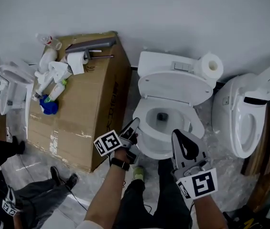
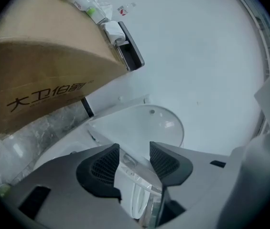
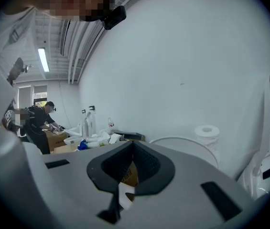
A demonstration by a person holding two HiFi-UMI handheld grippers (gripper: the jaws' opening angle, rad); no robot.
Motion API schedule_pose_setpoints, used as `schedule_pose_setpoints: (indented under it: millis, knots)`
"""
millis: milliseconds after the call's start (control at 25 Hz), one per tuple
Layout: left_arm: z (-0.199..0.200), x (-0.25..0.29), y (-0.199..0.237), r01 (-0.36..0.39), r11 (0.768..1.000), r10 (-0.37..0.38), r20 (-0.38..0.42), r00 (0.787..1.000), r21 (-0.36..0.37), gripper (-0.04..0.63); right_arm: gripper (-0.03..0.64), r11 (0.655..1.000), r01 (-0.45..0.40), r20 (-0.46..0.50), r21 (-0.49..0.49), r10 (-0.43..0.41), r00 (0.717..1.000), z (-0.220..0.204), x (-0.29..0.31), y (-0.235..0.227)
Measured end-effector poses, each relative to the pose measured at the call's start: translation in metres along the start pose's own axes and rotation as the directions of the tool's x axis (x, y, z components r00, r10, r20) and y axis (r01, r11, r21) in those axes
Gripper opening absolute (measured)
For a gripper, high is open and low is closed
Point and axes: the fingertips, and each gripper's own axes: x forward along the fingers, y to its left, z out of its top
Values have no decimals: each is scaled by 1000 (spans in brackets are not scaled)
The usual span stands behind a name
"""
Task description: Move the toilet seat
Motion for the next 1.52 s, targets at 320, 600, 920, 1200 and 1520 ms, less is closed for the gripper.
schedule_pose_setpoints:
  millis: [320, 600, 920, 1200, 1520]
  knots:
    - [32, 29, -36, 71, 995, -64, 91, 994, -72, 215, 12, 1000, -21, 21, -13, 21, 1000, 28, 11, -32]
    - [62, 57, -61, 165, 979, -140, 187, 972, -122, 225, 12, 998, -54, 20, -20, 54, 998, 37, 26, -60]
    - [83, 82, -77, 251, 958, -200, 308, 930, -137, 225, 12, 996, -92, 7, -21, 92, 996, 31, 39, -83]
    - [96, 101, -83, 268, 957, -214, 357, 909, -110, 224, 12, 994, -106, -1, -17, 106, 994, 22, 50, -99]
    - [102, 113, -89, 272, 958, -214, 400, 891, -93, 221, 12, 994, -110, 4, -16, 110, 994, 18, 63, -111]
